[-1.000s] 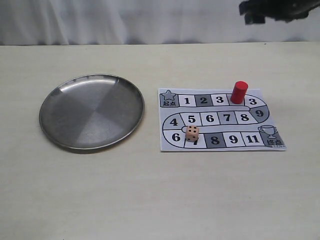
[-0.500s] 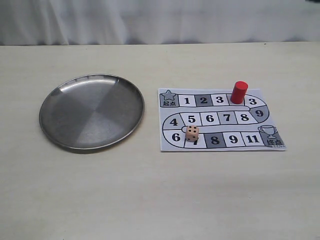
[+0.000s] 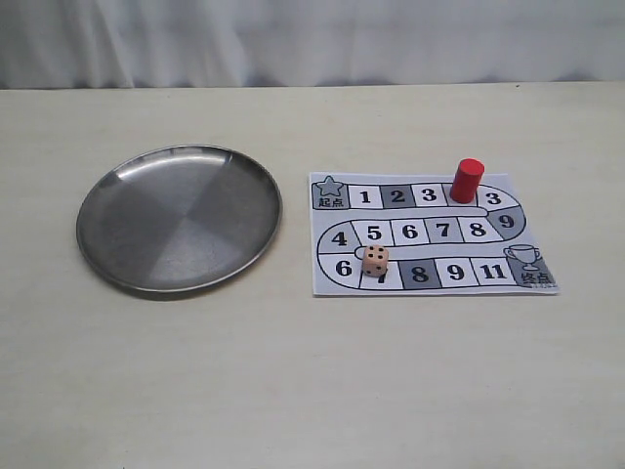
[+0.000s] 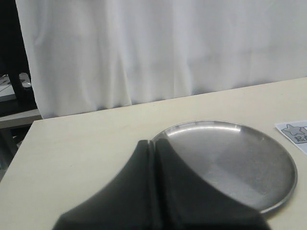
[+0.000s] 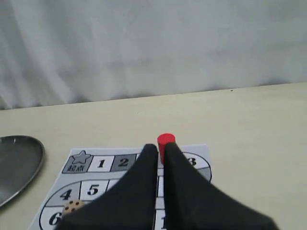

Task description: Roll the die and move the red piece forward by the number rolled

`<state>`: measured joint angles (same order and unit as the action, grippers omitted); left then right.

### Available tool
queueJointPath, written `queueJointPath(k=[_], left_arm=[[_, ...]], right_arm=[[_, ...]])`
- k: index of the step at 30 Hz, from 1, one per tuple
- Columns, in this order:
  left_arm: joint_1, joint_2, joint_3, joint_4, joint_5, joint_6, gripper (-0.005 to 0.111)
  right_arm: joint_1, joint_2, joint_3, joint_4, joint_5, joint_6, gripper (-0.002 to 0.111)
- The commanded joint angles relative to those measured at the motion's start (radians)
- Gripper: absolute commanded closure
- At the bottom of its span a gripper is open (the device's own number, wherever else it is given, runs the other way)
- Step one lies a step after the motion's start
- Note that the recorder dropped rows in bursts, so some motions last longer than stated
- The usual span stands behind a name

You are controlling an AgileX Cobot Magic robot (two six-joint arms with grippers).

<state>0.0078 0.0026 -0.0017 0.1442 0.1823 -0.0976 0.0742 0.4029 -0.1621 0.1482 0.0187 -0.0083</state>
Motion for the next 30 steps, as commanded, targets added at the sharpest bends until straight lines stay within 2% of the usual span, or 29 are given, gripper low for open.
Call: queueJointPath(k=[1,6,18,30], left_arm=[[-0.008,-0.003,0.002,0.000,-0.009,-0.001,0.107],[-0.008,-0.003,0.002,0.000,-0.009,-0.001,0.107],[-0.008,-0.003,0.002,0.000,-0.009,-0.001,0.107],[-0.008,-0.003,0.002,0.000,-0.009,-0.001,0.107]], right_arm=[[-0.002,-0.105,0.107,0.001,-0.007,0.002,0.104],[-0.002,-0.190,0.162,0.006,-0.019,0.002,0.104],[-0.002,-0.395,0.162,0.006,-0.007,0.002,0.104],[-0.002,-0.403,0.162,0.006,0.021,0.002,0.104]])
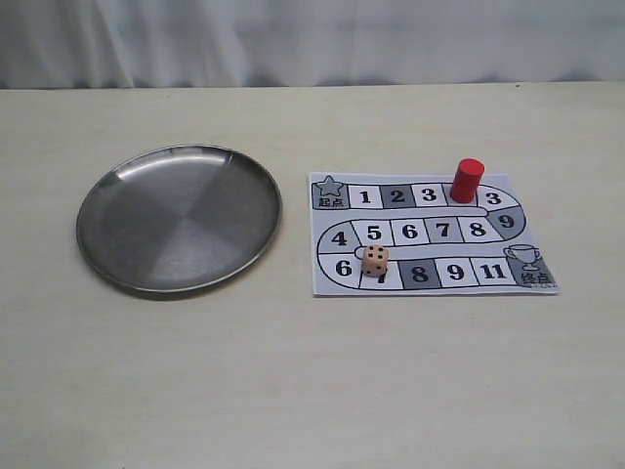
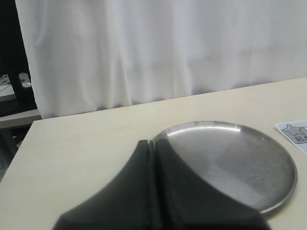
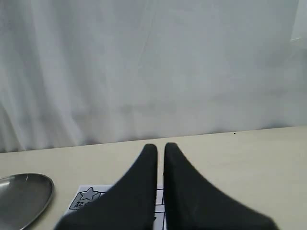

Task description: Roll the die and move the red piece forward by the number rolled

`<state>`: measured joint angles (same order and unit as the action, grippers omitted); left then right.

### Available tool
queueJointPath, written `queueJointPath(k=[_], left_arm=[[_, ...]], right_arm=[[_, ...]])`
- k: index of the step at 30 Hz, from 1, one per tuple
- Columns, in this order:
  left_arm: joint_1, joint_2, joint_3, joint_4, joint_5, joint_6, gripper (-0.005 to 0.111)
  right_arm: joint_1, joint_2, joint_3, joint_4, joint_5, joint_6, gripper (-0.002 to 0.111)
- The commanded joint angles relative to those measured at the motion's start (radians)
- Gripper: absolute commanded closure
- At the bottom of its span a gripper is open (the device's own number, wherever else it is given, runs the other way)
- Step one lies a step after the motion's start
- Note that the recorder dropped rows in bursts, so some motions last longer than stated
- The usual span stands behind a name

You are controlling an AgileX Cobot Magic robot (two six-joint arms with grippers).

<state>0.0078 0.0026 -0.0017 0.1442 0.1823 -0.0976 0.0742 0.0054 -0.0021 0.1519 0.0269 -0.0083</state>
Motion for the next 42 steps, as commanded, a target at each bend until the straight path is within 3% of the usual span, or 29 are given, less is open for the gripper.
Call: queueJointPath(k=[1,42], left_arm=[[-0.008,-0.003,0.002,0.000,-0.009,-0.001,0.107],[-0.008,-0.003,0.002,0.000,-0.009,-0.001,0.107]], right_arm=[[-0.002,-0.005,0.002,0.000,0.028,0.002,0.104],[-0.002,-0.005,0.002,-0.014,0.128,-0.006,0.104]])
